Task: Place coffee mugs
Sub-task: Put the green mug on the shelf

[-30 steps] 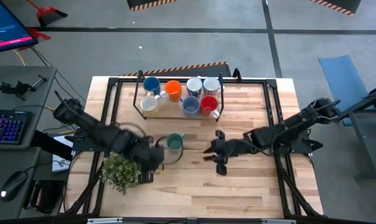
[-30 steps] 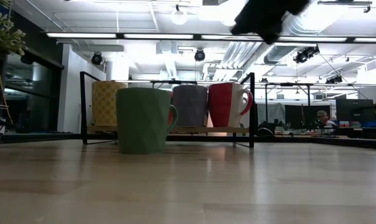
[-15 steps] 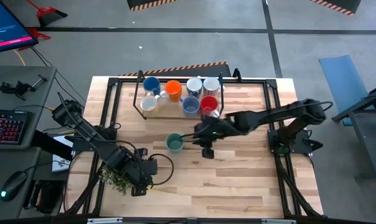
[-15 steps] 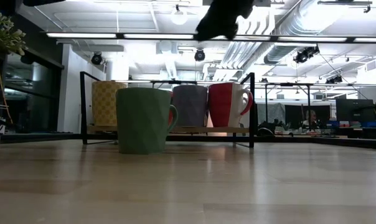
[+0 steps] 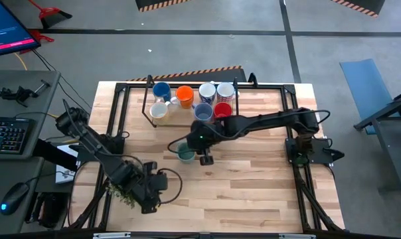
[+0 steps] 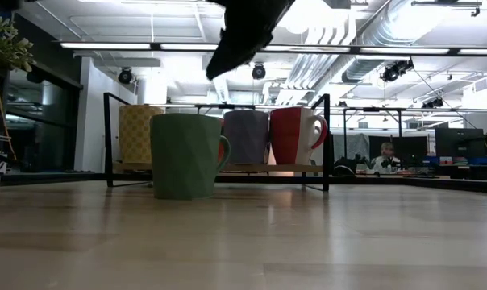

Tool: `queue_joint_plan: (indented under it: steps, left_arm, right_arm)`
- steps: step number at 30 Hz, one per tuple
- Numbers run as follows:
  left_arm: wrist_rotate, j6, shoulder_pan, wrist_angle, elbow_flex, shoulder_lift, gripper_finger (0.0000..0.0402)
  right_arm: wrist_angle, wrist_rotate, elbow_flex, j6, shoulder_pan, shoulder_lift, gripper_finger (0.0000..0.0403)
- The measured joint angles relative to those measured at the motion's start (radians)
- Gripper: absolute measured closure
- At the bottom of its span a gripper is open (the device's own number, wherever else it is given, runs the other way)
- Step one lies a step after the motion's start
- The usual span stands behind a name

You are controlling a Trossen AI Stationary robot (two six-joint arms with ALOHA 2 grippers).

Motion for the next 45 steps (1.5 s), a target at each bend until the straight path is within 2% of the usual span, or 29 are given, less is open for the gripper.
queue_joint_plan:
  steps: [4,12,29,40,45]
  left_arm:
    - [-0.012,-0.003,-0.039,0.057,0.000,0.022,0.0300]
    - [0.036,0.026,-0.078,0.173,0.000,0.090,0.0300]
    - [0.045,-0.025,-0.081,0.224,0.000,0.103,0.0300]
    - [0.044,-0.041,-0.081,0.227,0.000,0.103,0.0300]
    - [0.044,-0.041,-0.081,0.227,0.000,0.103,0.0300]
  right_arm:
    - [0.004,0.000,0.000,-0.012,-0.024,0.020,0.0314]
    - [0.031,-0.014,-0.001,-0.021,-0.059,0.068,0.0314]
    - [0.128,-0.022,-0.002,-0.081,-0.086,0.180,0.0314]
    - [0.159,-0.024,-0.002,-0.081,-0.093,0.194,0.0314]
    - [0.159,-0.024,-0.002,-0.073,-0.096,0.194,0.0346]
